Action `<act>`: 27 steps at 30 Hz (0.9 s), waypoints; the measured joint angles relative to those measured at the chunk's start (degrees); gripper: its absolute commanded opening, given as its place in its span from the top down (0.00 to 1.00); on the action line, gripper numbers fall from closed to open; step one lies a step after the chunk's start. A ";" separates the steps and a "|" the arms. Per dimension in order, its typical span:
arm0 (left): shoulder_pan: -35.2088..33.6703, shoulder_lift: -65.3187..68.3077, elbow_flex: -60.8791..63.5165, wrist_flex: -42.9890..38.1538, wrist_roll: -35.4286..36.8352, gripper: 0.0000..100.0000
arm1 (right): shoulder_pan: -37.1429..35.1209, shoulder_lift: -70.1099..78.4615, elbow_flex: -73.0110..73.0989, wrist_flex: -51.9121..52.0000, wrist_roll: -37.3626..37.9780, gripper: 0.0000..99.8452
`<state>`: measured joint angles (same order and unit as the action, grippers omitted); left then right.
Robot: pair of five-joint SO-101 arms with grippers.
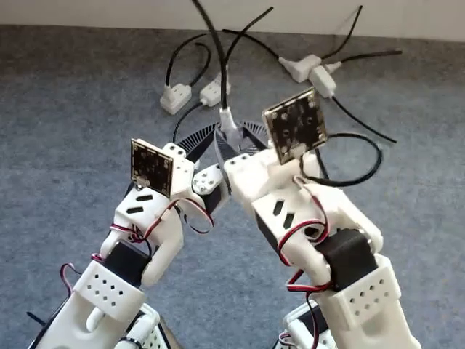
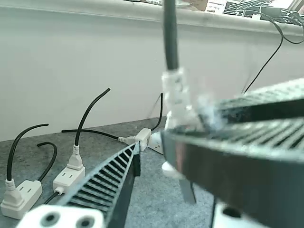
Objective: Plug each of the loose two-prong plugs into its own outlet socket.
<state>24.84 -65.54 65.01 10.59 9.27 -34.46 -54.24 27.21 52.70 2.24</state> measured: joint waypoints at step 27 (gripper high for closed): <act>0.26 0.00 0.09 0.00 0.00 0.74 | 0.09 -2.02 -12.92 22.95 0.44 0.97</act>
<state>25.10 -65.54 65.10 10.59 9.27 -34.37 -56.26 14.29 75.65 2.68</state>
